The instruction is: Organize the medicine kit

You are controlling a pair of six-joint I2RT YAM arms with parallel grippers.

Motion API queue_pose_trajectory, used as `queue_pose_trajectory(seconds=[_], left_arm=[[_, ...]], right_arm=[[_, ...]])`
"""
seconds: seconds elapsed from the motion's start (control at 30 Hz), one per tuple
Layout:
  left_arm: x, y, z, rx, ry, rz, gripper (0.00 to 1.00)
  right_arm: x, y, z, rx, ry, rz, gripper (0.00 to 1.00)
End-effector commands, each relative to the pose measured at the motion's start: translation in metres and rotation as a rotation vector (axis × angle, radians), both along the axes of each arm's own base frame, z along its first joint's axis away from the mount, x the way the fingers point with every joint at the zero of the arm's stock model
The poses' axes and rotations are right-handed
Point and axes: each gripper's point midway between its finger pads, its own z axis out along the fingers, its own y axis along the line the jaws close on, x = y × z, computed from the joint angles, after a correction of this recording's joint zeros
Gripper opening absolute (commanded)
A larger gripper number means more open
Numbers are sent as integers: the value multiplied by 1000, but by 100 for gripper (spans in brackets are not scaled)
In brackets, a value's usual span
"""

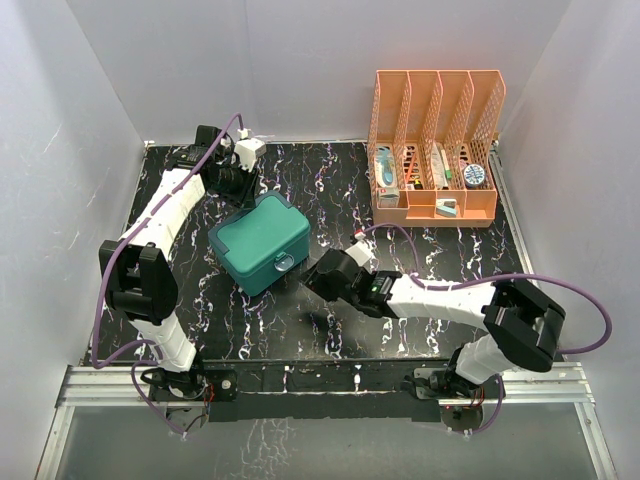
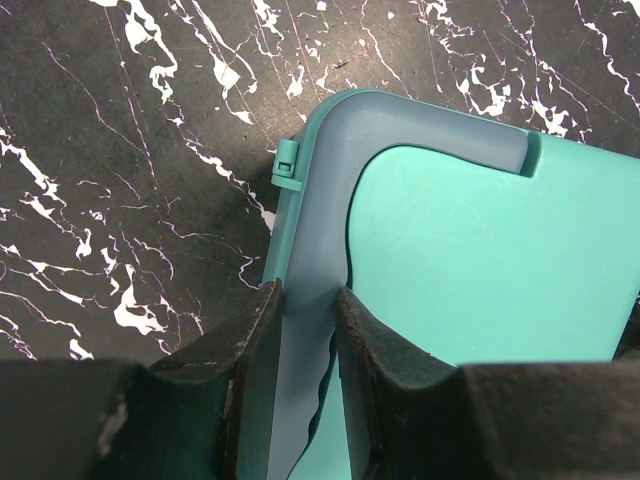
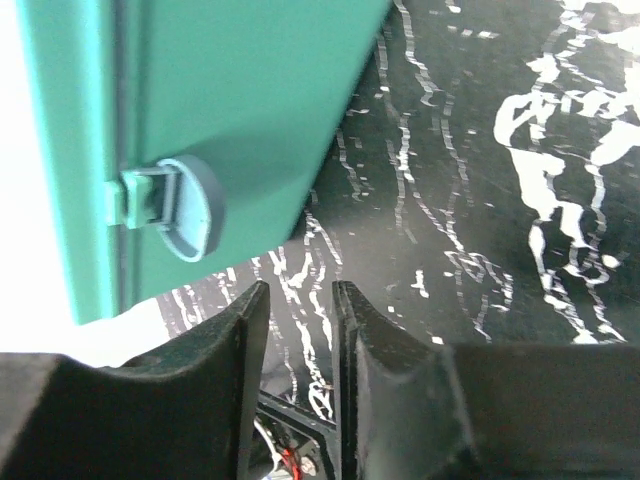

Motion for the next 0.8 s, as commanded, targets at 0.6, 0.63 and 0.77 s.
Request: queue_pose_trajectory(seconds=[0.6, 0.63, 0.77], left_arm=[[-51, -12, -35, 27, 228, -50, 25], [-51, -12, -35, 27, 228, -49, 25], [-52, -13, -35, 26, 232, -52, 25]], right_arm=[[28, 50, 40, 195, -170, 37, 37], [29, 50, 41, 197, -175, 35, 37], [35, 51, 45, 202, -190, 31, 36]])
